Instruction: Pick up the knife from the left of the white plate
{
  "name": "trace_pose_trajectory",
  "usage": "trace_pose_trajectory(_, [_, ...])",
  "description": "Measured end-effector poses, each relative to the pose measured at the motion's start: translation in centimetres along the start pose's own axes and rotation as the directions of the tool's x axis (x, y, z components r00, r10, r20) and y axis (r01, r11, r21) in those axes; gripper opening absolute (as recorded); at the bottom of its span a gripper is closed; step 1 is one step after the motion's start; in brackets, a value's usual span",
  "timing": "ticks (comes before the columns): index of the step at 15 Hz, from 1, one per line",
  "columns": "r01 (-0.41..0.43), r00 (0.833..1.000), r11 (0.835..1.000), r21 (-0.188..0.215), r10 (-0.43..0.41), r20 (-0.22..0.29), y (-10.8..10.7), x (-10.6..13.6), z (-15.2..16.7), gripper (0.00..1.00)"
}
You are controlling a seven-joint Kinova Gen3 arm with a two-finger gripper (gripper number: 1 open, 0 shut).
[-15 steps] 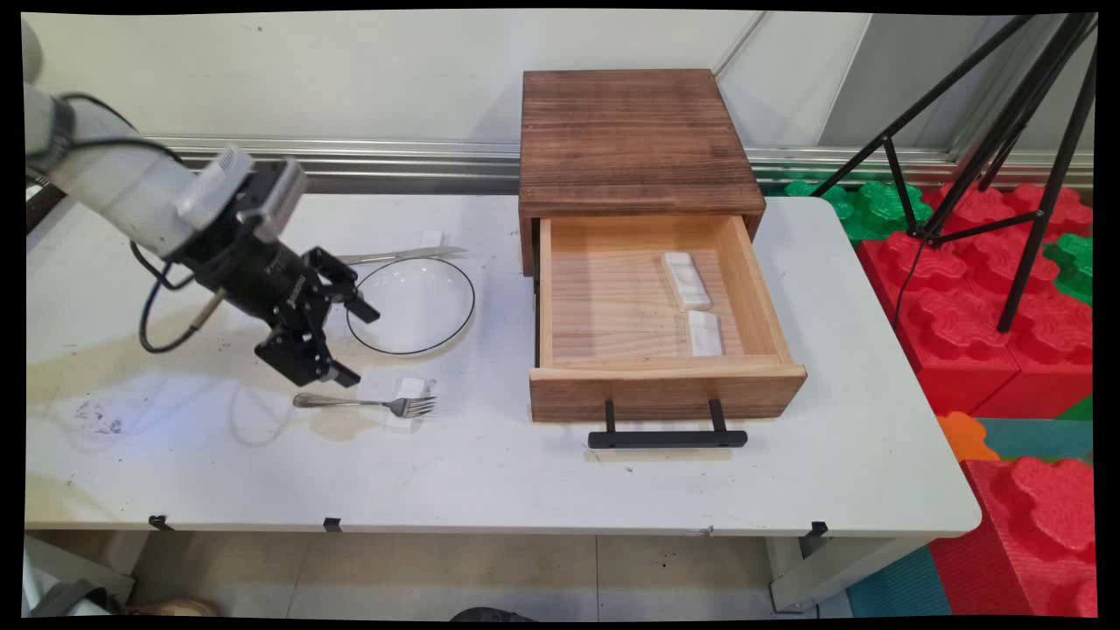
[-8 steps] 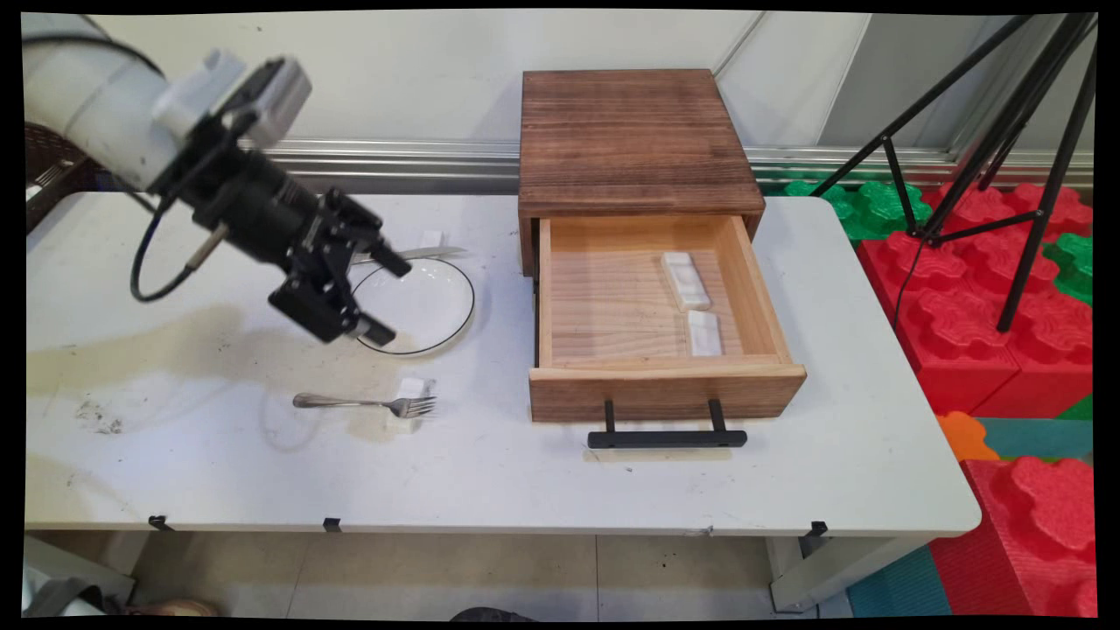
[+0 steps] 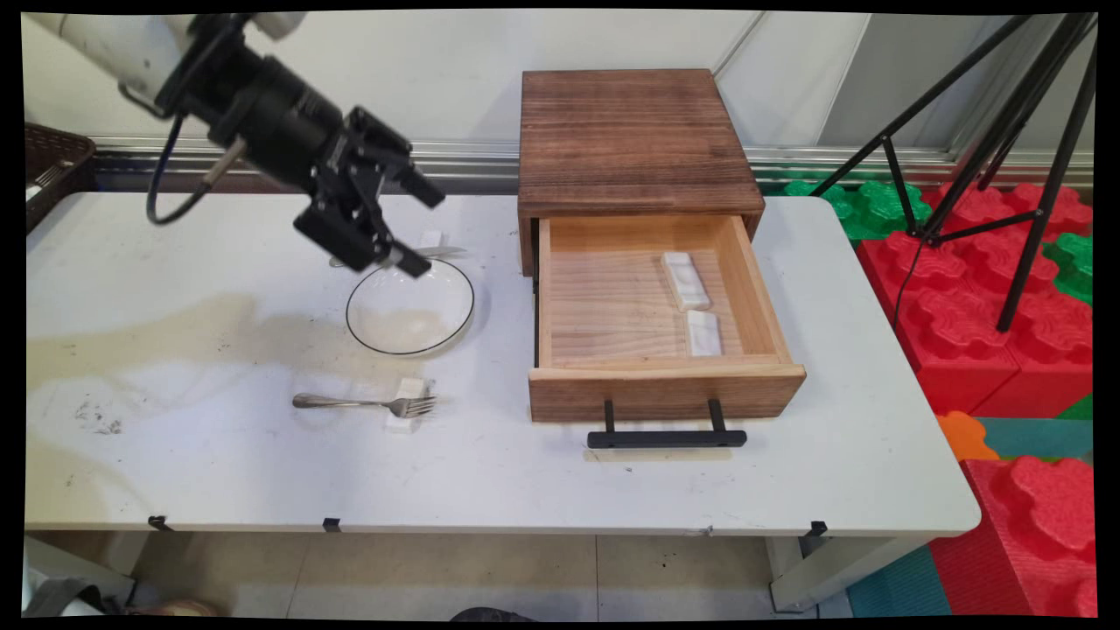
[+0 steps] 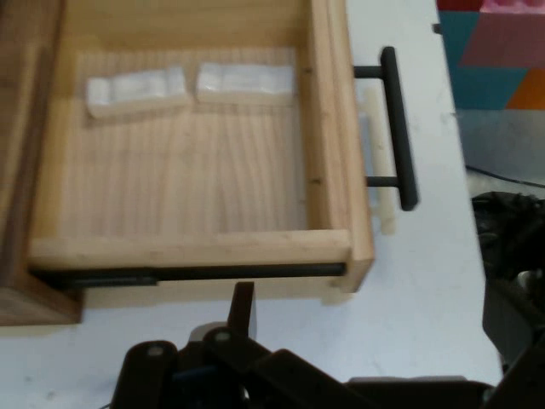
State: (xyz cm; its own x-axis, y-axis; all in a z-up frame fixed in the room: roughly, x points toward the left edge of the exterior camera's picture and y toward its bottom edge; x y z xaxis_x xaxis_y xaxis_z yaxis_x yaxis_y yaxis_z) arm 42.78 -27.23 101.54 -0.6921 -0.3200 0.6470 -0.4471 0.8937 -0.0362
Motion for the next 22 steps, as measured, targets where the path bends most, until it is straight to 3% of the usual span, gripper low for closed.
trace_pose_trajectory(5, [-0.038,0.999,0.998,0.045,0.037,0.023,-2.4,0.5,-1.4,1.00])
trace_pose_trajectory(10, [-0.084,0.993,0.989,0.121,0.073,0.096,-6.2,-0.8,-1.7,1.00])
trace_pose_trajectory(14, [-0.099,0.985,0.978,0.185,0.070,0.160,-9.9,-2.7,-0.2,1.00])
trace_pose_trajectory(22, [-0.111,0.968,0.961,0.253,0.046,0.248,-14.5,-5.9,3.7,1.00])
